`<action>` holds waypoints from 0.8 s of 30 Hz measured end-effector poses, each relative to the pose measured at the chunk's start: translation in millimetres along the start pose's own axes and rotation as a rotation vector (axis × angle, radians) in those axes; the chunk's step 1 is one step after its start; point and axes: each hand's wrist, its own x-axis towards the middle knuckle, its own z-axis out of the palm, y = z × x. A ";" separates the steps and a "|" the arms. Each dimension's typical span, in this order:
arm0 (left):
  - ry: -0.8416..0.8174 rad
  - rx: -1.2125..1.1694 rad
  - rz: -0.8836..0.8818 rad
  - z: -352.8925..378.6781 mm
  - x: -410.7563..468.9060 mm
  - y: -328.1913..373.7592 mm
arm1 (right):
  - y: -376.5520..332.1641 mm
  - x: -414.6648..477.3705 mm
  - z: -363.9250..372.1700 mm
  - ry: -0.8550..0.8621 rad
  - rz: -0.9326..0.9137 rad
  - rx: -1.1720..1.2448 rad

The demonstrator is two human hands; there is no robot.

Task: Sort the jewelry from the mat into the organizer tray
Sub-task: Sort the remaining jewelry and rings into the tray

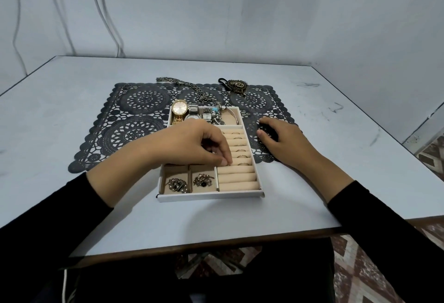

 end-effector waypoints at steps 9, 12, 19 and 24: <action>0.389 -0.180 -0.059 -14.3 -9.2 -18.6 | 5.3 18.0 -5.7 0.081 0.060 0.122; 0.582 -0.125 -0.168 -28.1 -9.0 -44.9 | 8.2 33.2 -5.8 0.107 0.052 0.104; 0.586 0.344 -0.313 -65.0 -0.1 -116.5 | 9.4 81.3 12.6 0.047 0.003 -0.024; 0.463 0.407 -0.452 -81.3 9.1 -139.7 | 1.0 118.5 25.3 0.062 -0.064 -0.039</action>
